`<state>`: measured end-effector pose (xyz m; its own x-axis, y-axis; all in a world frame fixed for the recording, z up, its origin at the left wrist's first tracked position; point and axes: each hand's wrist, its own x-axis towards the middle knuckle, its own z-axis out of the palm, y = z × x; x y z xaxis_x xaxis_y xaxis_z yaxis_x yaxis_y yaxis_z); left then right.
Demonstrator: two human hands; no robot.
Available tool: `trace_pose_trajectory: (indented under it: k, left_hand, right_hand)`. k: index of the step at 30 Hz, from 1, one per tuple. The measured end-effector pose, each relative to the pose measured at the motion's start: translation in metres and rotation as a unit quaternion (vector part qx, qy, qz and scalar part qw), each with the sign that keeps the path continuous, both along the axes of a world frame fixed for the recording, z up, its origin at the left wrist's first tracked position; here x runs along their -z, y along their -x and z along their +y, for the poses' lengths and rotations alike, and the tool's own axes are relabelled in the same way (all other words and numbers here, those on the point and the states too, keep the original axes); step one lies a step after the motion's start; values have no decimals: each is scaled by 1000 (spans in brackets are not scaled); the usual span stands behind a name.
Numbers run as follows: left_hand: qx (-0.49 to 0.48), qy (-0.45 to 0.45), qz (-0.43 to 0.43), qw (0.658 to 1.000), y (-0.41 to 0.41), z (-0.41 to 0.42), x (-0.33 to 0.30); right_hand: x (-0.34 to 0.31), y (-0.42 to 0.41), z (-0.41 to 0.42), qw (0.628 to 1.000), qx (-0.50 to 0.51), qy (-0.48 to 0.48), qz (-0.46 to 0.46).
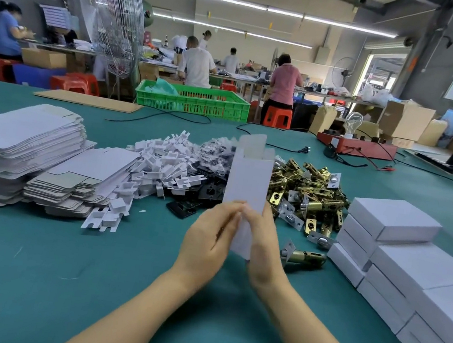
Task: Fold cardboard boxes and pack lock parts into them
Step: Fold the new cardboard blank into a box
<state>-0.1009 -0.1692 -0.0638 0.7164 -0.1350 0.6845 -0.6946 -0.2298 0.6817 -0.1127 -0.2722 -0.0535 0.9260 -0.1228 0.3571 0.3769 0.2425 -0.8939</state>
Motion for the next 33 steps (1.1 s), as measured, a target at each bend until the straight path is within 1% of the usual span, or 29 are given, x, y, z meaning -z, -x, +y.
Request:
trace_pose_trajectory:
  k: [2, 3, 4, 5, 6, 7, 8, 9, 11, 13, 15, 16, 18, 21, 23, 27, 30, 33]
  left_hand:
    - [-18, -24, -21, 999, 1, -1, 0]
    - [-56, -36, -25, 997, -2, -1, 0]
    - [-101, -38, -14, 994, -4, 0, 0]
    - [-135, -36, 16, 990, -5, 2, 0]
    - [-124, -6, 79, 989, -6, 6, -1]
    - [-73, 55, 152, 984, -7, 8, -5]
    - [-7, 114, 214, 970, -10, 10, -7]
    - [25, 145, 233, 961, -13, 12, -7]
    - [-8, 124, 177, 976, -16, 15, -7]
    - [-74, 84, 82, 990, -15, 14, -7]
    - [-136, 25, -6, 990, -15, 14, -3]
    - [-136, 8, -19, 990, -15, 14, -1]
    - [-77, -11, -20, 997, -14, 13, -1]
    - [27, -21, 15, 999, -15, 13, 3]
    - [56, -27, 22, 998, -15, 13, 3]
    - [64, -47, 7, 997, -17, 16, 2]
    - [74, -61, 11, 995, -18, 19, 3]
    - [72, -65, 26, 995, -17, 16, 3]
  right_hand:
    - [-3, -2, -2, 999, 31, -23, 20]
    - [-3, -3, -4, 999, 40, -21, 25]
    - [-3, -4, -6, 999, 40, -21, 27]
    - [-3, -5, -8, 999, 32, -19, 26]
    - [-4, -4, -10, 999, 18, -17, 25]
    - [-5, -4, -12, 1000, 5, -4, 26]
    - [-5, -4, -13, 999, 3, 28, 26]
    - [-5, -3, -13, 997, 23, 72, 25]
    - [-4, -2, -12, 980, 127, 154, 13]
    - [-6, 1, -13, 945, 256, 202, -11]
    - [-11, 4, -16, 894, 349, 265, -89]
    - [-15, 5, -18, 871, 367, 295, -139]
    - [-24, 7, -20, 833, 375, 349, -207]
    - [-32, 10, -22, 793, 380, 410, -242]
    - [-33, 11, -24, 777, 392, 432, -237]
    - [-39, 12, -31, 750, 402, 465, -246]
    - [-44, 12, -37, 742, 403, 474, -250]
    - [-44, 13, -38, 762, 366, 481, -234]
